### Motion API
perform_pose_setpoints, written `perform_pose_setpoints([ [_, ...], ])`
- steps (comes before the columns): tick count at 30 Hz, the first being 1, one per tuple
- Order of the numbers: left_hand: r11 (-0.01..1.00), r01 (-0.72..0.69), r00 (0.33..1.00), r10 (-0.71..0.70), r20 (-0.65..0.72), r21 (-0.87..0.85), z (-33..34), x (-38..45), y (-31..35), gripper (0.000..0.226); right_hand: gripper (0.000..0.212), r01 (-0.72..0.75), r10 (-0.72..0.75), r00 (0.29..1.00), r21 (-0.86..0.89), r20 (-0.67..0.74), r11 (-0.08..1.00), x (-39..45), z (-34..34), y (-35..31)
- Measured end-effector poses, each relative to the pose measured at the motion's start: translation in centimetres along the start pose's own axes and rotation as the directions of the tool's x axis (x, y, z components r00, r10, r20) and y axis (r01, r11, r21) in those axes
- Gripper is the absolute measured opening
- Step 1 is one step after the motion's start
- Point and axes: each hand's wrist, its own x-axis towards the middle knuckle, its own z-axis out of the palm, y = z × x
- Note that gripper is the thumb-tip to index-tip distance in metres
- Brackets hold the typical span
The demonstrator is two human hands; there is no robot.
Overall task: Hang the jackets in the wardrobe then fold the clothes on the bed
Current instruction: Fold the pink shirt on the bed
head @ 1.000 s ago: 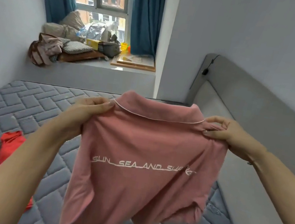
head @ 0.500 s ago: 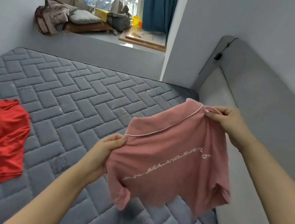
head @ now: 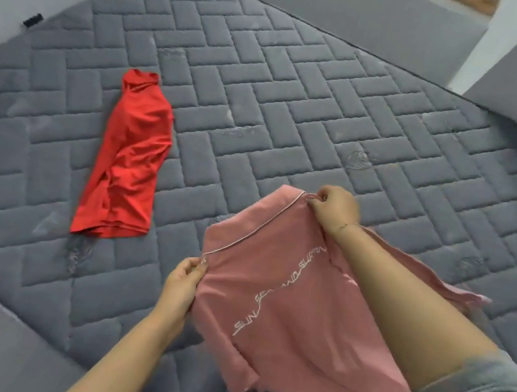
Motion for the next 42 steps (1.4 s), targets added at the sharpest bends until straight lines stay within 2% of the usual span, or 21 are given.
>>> perform_pose_setpoints([
  [4,0.995,0.061,0.996,-0.054,-0.075,0.080,-7.0,9.6,-6.4,0.012,0.024,-0.050,0.012,0.981,0.188,0.196,0.981,3.4,15.3,-0.6],
  [7,0.986,0.134,0.990,-0.128,-0.066,0.097,-10.3,14.4,-9.3,0.012,0.063,-0.088,-0.053,0.933,0.370,0.355,0.925,2.7,22.4,-0.2],
  [9,0.979,0.189,0.981,-0.185,-0.058,0.076,-11.2,16.0,-10.6,0.015,0.078,-0.109,-0.076,0.944,0.519,0.322,0.847,1.1,24.7,0.2],
  [11,0.976,0.208,0.978,-0.206,-0.038,0.070,-11.5,16.3,-11.3,0.017,0.073,-0.130,-0.010,0.976,0.618,0.218,0.776,-1.3,25.5,0.7],
  [13,0.976,0.205,0.979,-0.206,-0.002,0.075,-11.6,15.4,-11.7,0.021,0.055,-0.173,0.083,0.983,0.684,0.162,0.708,-4.8,25.9,1.6],
  [16,0.977,0.205,0.978,-0.206,0.011,0.052,-11.6,13.1,-13.1,0.022,0.036,-0.323,0.259,0.942,0.797,0.215,0.510,-11.9,26.8,3.5],
  [19,0.959,0.278,0.959,-0.280,0.044,0.049,-11.4,10.5,-15.4,0.021,0.031,-0.468,0.515,0.814,0.828,0.268,0.310,-19.8,28.2,6.3],
  [20,0.947,0.315,0.945,-0.319,0.072,0.058,-11.1,9.8,-16.2,0.024,0.030,-0.502,0.616,0.735,0.837,0.282,0.216,-22.2,28.7,7.5],
  [22,0.924,0.370,0.916,-0.380,0.128,0.098,-10.3,8.3,-17.5,0.035,0.025,-0.525,0.783,0.530,0.851,0.326,0.000,-26.2,29.6,10.2],
  [24,0.916,0.376,0.908,-0.394,0.142,0.140,-9.1,7.1,-18.5,0.041,0.022,-0.480,0.815,0.345,0.834,0.465,-0.272,-28.9,30.2,12.8],
  [25,0.922,0.357,0.919,-0.376,0.118,0.152,-8.3,6.8,-18.9,0.042,0.027,-0.430,0.782,0.293,0.807,0.549,-0.405,-29.7,30.5,14.0],
  [26,0.930,0.332,0.935,-0.346,0.078,0.156,-7.5,6.6,-19.1,0.041,0.034,-0.370,0.733,0.280,0.774,0.620,-0.514,-30.1,30.7,15.0],
  [28,0.943,0.302,0.953,-0.300,-0.037,0.141,-6.0,6.7,-19.6,0.035,0.044,-0.266,0.642,0.360,0.734,0.677,-0.625,-30.0,30.9,16.7],
  [30,0.944,0.307,0.947,-0.290,-0.137,0.119,-4.7,7.0,-20.0,0.024,0.047,-0.159,0.608,0.455,0.731,0.651,-0.664,-28.6,30.6,18.1],
  [33,0.946,0.318,0.941,-0.307,-0.139,0.062,-3.1,6.6,-20.1,0.021,0.040,-0.024,0.570,0.553,0.696,0.607,-0.718,-25.6,29.0,19.2],
  [35,0.942,0.336,0.938,-0.333,-0.091,0.021,-2.7,5.8,-19.6,0.021,0.031,-0.016,0.514,0.621,0.666,0.592,-0.746,-23.9,27.5,19.5],
  [37,0.950,0.312,0.946,-0.311,-0.091,-0.001,-2.6,5.0,-18.9,0.023,0.026,-0.084,0.537,0.611,0.722,0.581,-0.686,-22.7,25.6,19.7],
  [39,0.961,0.275,0.951,-0.273,-0.147,-0.004,-2.7,4.1,-18.2,0.022,0.035,-0.081,0.717,0.489,0.844,0.497,-0.530,-22.4,23.4,19.9],
  [40,0.964,0.267,0.951,-0.263,-0.160,0.001,-2.8,3.5,-18.0,0.020,0.040,-0.026,0.838,0.400,0.918,0.372,-0.395,-22.7,22.0,20.0],
  [41,0.964,0.265,0.952,-0.262,-0.156,0.002,-2.7,2.6,-18.0,0.017,0.047,0.003,0.924,0.332,0.979,0.191,-0.204,-23.4,20.6,19.8],
  [42,0.963,0.269,0.953,-0.266,-0.144,0.002,-2.4,1.5,-18.1,0.015,0.051,-0.023,0.951,0.310,1.000,-0.009,0.017,-24.5,19.2,19.4],
])
